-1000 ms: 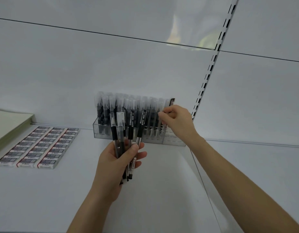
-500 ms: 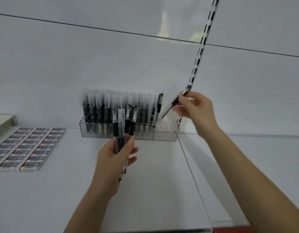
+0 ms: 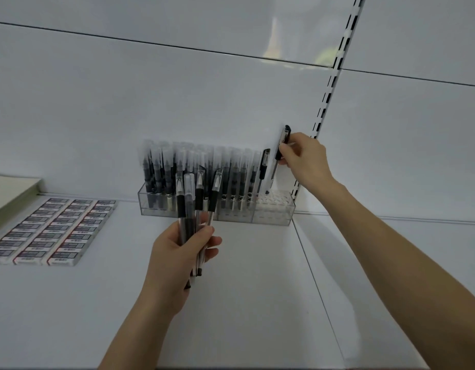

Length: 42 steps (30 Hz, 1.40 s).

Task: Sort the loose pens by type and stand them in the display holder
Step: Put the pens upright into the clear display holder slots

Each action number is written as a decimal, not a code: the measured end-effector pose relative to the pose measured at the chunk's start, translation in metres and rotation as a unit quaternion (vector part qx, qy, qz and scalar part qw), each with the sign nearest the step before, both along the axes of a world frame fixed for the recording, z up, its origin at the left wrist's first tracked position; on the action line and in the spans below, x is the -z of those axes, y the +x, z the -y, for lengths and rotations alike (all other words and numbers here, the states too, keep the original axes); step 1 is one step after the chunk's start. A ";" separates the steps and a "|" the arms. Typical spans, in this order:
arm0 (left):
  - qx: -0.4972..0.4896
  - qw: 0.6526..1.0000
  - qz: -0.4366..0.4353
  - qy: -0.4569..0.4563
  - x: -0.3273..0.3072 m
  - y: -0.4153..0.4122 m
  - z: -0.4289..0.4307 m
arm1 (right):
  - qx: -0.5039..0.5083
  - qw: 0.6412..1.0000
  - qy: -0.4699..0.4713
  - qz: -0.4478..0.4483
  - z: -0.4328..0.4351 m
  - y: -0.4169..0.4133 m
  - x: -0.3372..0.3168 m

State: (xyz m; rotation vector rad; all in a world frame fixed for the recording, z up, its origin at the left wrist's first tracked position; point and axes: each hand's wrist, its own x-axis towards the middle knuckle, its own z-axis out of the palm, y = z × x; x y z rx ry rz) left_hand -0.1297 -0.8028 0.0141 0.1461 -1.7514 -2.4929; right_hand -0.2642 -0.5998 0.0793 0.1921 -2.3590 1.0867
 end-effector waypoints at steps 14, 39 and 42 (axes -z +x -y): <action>0.040 0.999 -0.022 -0.010 0.000 0.000 -0.009 | -0.009 0.990 -0.128 0.056 0.003 0.042 0.022; -0.010 0.994 0.009 -0.110 0.008 -0.003 -0.011 | 0.007 0.996 -0.089 -0.033 -0.014 0.015 0.000; -0.019 0.994 0.005 -0.104 0.009 -0.003 -0.010 | -0.004 0.999 -0.031 -0.030 -0.014 0.010 -0.004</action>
